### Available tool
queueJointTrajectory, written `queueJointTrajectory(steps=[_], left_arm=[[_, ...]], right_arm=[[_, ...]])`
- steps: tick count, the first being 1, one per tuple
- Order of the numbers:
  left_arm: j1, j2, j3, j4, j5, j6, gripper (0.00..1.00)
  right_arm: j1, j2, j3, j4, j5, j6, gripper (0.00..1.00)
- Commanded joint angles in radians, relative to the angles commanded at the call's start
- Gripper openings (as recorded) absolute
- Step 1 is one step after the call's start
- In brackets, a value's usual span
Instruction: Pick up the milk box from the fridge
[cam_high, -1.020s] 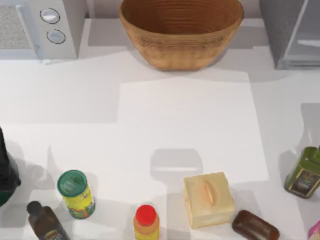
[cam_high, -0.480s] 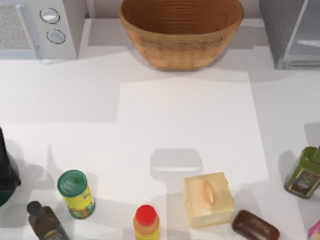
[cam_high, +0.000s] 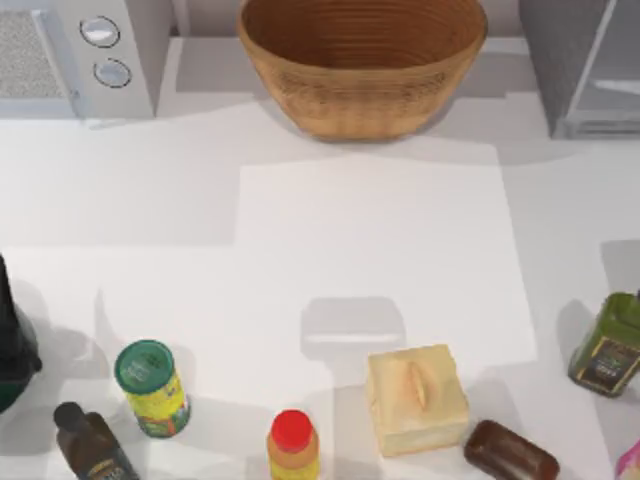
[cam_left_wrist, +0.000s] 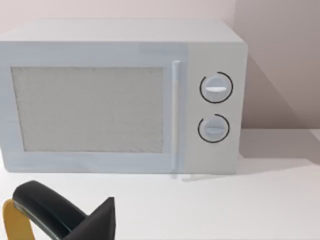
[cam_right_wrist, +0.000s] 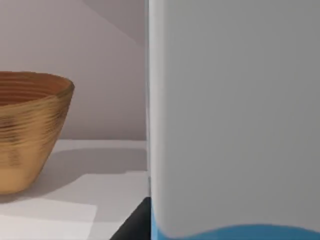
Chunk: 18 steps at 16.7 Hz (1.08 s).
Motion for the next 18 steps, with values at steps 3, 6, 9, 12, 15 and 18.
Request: queueJointTrajectory(steps=[3,6,9,12,15,18], left_arm=[[0.0,0.0,0.0,0.0,0.0,0.0,1.0],[0.0,0.0,0.0,0.0,0.0,0.0,1.0],[0.0,0.0,0.0,0.0,0.0,0.0,1.0],[0.0,0.0,0.0,0.0,0.0,0.0,1.0],[0.0,0.0,0.0,0.0,0.0,0.0,1.0],[0.0,0.0,0.0,0.0,0.0,0.0,1.0]], right_arm=[[0.067,0.158,0.079,0.115,-0.001,0.001,0.0],[0.16,0.407,0.187,0.273,-0.004,0.003,0.0],[0.268,0.72,0.311,0.455,-0.008,0.005,0.0],[0.379,1.058,0.439,0.643,-0.011,0.006,0.0],[0.486,1.384,0.559,0.821,-0.015,0.008,0.0],[0.579,1.661,0.66,0.973,-0.018,0.01,0.0]])
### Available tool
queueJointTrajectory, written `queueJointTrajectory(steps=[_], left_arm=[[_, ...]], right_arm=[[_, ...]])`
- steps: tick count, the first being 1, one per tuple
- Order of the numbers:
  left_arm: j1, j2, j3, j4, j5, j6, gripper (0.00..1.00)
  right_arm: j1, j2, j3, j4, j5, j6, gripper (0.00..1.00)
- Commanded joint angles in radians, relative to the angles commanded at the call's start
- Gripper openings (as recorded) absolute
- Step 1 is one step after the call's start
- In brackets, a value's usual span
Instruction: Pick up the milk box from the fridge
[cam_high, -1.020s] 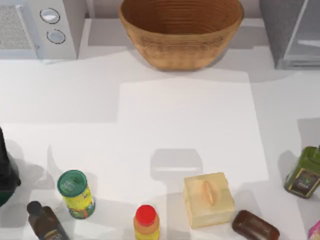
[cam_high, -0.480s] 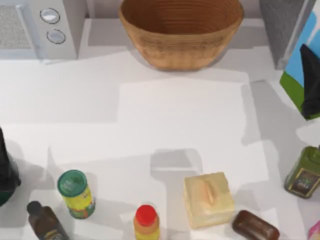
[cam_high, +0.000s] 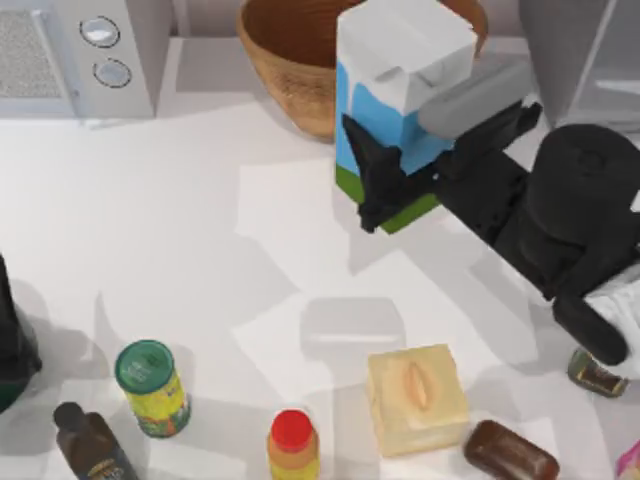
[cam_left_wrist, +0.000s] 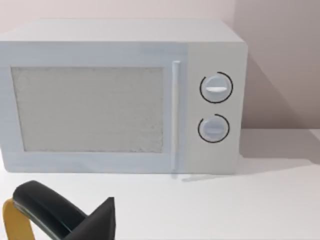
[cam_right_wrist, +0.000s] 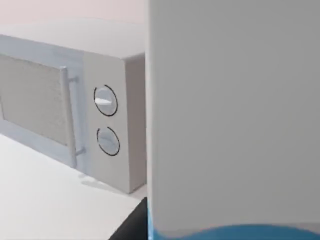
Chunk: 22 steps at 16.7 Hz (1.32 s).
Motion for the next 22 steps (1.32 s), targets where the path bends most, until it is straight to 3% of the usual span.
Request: queueJointTrajectory(steps=[6,14,22], left_arm=[[0.0,0.0,0.0,0.0,0.0,0.0,1.0],[0.0,0.0,0.0,0.0,0.0,0.0,1.0],[0.0,0.0,0.0,0.0,0.0,0.0,1.0]], right_arm=[[0.107,0.292,0.117,0.176,-0.004,0.002,0.0],[0.109,0.32,0.134,0.182,-0.004,0.004,0.0],[0.117,0.552,0.366,0.187,0.004,0.0,0.0]])
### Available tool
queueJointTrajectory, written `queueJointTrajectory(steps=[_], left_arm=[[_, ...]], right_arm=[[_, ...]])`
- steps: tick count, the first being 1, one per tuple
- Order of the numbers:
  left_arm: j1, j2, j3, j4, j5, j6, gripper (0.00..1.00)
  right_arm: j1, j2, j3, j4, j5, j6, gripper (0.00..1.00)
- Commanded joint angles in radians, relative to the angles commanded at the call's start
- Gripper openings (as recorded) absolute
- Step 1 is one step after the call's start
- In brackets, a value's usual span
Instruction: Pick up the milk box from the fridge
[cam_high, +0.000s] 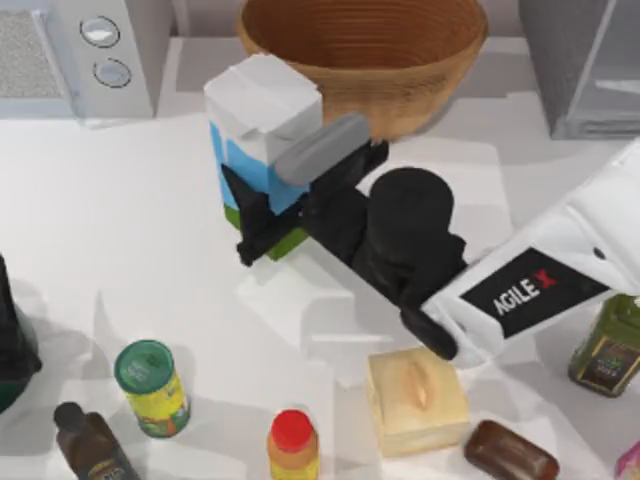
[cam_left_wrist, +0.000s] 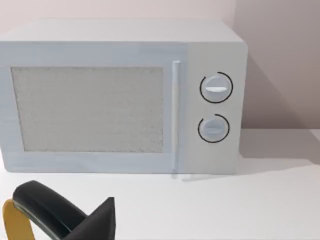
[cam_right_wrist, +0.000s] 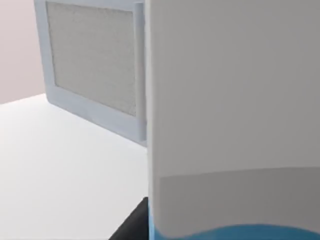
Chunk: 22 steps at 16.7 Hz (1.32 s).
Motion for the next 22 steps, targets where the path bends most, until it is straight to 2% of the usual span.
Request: queueJointTrajectory(steps=[3,16,22], left_arm=[[0.0,0.0,0.0,0.0,0.0,0.0,1.0],[0.0,0.0,0.0,0.0,0.0,0.0,1.0],[0.0,0.0,0.0,0.0,0.0,0.0,1.0]], right_arm=[[0.0,0.0,0.0,0.0,0.0,0.0,0.0],[0.0,0.0,0.0,0.0,0.0,0.0,0.98],[0.0,0.0,0.0,0.0,0.0,0.0,1.0]])
